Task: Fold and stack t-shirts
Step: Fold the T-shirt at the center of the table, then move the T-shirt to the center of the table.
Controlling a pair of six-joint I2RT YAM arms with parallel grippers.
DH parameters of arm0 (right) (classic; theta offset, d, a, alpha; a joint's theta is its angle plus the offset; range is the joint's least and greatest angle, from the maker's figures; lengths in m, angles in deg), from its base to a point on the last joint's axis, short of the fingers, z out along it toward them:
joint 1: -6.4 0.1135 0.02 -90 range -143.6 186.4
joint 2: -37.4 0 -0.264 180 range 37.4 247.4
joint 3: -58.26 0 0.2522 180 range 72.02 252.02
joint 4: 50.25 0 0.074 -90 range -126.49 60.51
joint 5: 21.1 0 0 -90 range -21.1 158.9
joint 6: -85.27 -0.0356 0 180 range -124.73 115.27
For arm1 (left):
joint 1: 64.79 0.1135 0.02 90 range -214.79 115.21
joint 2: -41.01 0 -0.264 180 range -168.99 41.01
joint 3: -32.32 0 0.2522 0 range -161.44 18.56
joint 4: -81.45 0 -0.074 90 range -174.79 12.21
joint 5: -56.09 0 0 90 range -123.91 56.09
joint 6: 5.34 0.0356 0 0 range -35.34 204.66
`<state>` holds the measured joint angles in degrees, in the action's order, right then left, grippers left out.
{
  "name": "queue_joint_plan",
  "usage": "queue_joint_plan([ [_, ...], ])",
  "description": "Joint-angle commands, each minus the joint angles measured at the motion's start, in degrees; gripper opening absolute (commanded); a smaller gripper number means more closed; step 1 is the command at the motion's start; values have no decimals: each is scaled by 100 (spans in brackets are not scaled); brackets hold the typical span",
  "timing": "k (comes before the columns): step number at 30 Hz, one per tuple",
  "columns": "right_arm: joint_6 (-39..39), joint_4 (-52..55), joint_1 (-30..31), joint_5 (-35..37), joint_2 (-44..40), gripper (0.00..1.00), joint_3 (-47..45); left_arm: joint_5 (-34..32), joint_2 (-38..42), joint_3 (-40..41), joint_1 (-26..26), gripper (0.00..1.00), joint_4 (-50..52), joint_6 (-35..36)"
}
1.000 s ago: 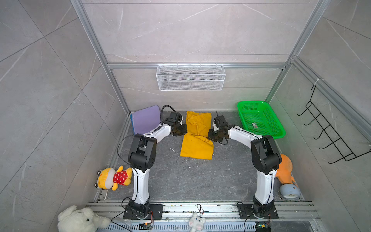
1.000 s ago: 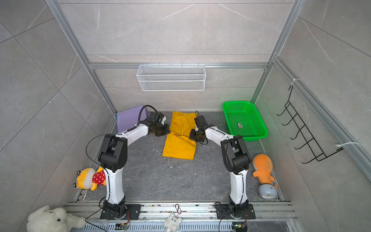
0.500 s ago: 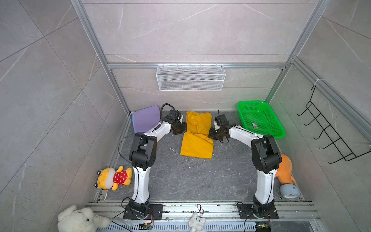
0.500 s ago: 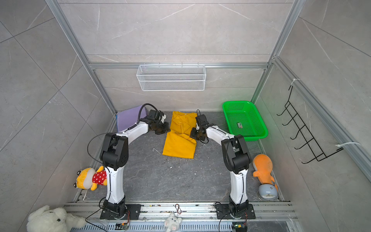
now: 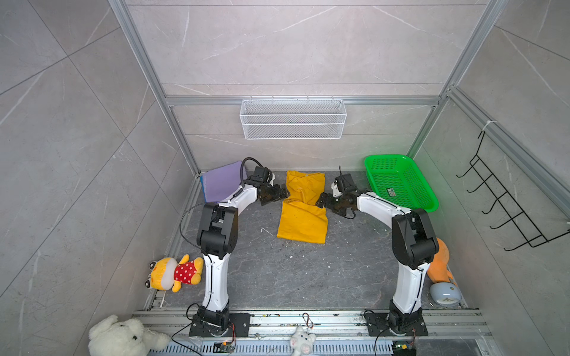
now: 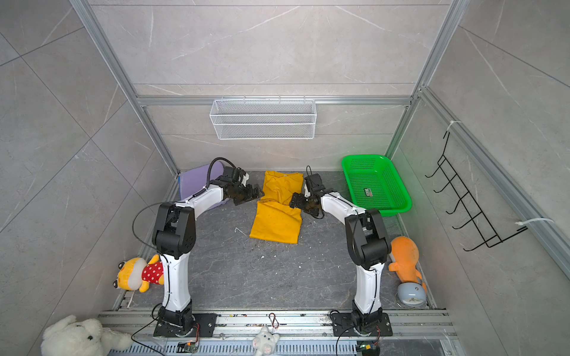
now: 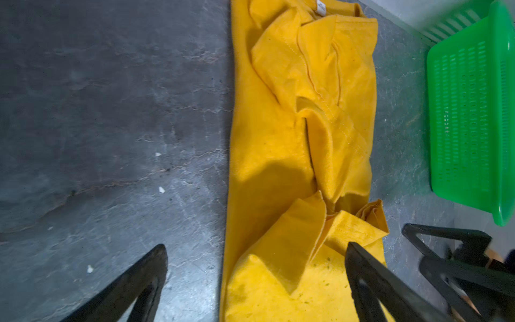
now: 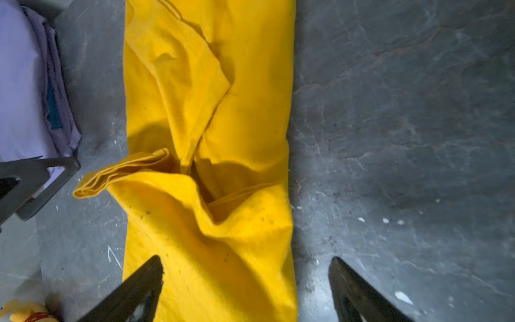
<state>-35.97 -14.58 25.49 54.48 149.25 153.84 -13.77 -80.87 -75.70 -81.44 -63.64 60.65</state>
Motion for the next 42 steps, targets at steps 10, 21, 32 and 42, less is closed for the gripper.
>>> queue_joint_plan([
  [10,409,-478,60,-848,-1564,98,-1867,887,1894,2604,-215,90,-1129,-221],
  [21,325,-1377,331,-954,-2005,78,-3287,665,2013,3532,-450,64,-1551,-428],
  [32,356,-1831,498,-861,-1892,64,-3585,610,2106,4064,-454,50,-1680,-430],
  [42,277,-1989,737,-788,-1670,16,-3729,743,2127,4286,-463,0,-1719,-431],
])
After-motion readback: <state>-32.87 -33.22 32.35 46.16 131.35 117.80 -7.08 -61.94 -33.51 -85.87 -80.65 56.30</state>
